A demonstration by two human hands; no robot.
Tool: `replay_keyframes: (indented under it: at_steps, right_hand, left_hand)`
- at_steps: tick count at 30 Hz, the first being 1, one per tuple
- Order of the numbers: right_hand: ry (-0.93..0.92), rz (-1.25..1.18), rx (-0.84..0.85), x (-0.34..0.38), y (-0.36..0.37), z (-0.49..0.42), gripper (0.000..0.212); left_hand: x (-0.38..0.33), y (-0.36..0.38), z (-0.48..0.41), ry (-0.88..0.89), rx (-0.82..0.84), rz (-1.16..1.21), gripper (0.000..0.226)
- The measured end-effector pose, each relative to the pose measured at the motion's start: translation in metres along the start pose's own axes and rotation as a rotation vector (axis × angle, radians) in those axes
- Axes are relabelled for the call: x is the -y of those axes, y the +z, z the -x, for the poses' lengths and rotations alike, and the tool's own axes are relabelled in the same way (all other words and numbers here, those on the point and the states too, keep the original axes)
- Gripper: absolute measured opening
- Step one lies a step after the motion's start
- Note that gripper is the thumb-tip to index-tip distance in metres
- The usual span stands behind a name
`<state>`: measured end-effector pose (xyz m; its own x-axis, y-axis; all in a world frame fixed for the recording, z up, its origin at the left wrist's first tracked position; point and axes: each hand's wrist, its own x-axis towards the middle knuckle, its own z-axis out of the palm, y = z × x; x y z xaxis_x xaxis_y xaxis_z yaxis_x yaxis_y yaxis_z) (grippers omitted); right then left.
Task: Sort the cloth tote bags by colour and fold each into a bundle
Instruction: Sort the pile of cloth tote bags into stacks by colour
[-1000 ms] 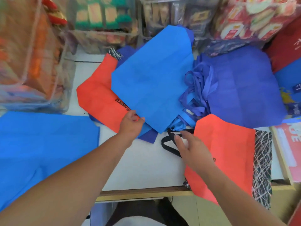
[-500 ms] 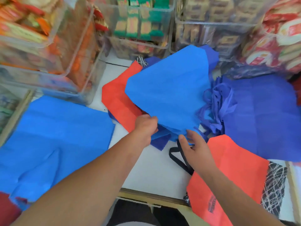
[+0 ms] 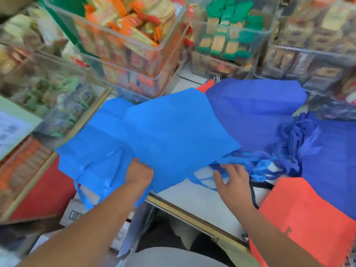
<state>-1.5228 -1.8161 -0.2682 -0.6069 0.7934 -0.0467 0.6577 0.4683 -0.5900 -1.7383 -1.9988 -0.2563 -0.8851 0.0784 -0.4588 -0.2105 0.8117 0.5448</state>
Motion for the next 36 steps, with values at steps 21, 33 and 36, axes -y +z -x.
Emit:
replay_keyframes:
  at_steps: [21,33,36]
  right_hand:
    - [0.481,-0.221,0.505,0.126,0.123,0.018,0.073]
    - [0.461,-0.356,0.599,0.162,0.112,0.012,0.038]
    - [0.452,-0.293,0.515,0.133,0.081,0.005,0.034]
  left_hand:
    - [0.072,-0.124,-0.108,0.404,0.121,-0.473,0.063]
    - [0.081,-0.052,-0.065,0.533,0.509,-0.765,0.064]
    - [0.059,-0.026,-0.058,0.594,0.486,-0.684,0.058]
